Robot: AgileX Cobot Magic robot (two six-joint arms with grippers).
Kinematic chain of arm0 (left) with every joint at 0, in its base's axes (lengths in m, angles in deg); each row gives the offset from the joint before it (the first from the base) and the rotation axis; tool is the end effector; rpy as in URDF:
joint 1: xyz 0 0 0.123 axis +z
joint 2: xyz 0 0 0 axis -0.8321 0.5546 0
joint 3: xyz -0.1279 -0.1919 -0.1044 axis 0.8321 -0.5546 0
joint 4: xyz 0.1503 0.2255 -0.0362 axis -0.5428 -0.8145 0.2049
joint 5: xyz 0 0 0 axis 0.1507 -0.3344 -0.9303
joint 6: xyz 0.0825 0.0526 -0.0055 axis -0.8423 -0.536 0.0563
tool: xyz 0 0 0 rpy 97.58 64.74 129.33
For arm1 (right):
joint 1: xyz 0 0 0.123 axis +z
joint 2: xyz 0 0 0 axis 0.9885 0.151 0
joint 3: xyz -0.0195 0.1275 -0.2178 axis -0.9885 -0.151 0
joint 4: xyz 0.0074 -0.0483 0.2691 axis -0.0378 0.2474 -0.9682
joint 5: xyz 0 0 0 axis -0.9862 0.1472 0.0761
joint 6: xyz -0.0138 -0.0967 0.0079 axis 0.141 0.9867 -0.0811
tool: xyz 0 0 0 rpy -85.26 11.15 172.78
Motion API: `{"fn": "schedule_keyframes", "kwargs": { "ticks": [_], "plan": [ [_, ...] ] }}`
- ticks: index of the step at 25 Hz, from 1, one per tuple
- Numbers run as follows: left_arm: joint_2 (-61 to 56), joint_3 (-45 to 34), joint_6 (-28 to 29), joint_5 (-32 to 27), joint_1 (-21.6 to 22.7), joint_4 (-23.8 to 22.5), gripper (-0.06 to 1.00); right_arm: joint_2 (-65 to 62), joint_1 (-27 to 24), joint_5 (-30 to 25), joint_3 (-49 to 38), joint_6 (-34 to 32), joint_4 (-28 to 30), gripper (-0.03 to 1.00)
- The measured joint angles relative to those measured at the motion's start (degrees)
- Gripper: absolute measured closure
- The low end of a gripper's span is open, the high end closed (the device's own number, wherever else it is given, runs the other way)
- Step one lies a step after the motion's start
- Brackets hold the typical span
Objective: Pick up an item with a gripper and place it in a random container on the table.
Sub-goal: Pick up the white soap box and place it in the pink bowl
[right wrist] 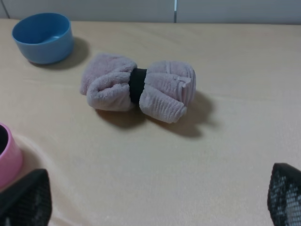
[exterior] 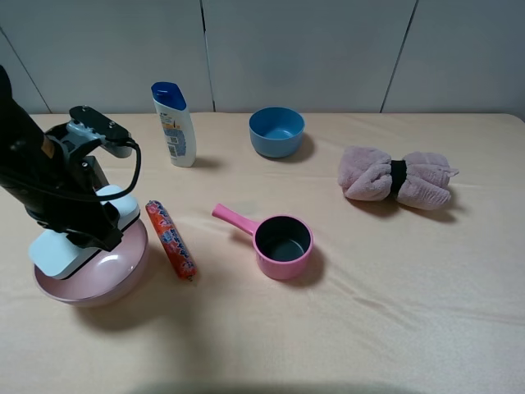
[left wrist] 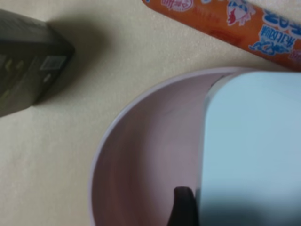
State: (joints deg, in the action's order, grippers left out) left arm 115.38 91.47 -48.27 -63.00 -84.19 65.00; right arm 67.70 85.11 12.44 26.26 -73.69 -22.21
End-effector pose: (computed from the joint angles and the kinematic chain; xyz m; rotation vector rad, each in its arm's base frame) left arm 0.2380 -0.1177 0.1395 0.9100 2.6943 0.0393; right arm 0.0524 0.0101 0.2878 -0.0820 2.0053 0.1276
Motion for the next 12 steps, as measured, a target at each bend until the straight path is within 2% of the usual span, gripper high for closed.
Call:
{"fn": "schedule_keyframes", "kwargs": {
  "ticks": [12],
  "plan": [
    [0.0,-1.7,3.1,1.5,0.0,-0.9,0.35,0.0,0.0,0.0,0.0,0.0,0.0,0.27]
  ]
}}
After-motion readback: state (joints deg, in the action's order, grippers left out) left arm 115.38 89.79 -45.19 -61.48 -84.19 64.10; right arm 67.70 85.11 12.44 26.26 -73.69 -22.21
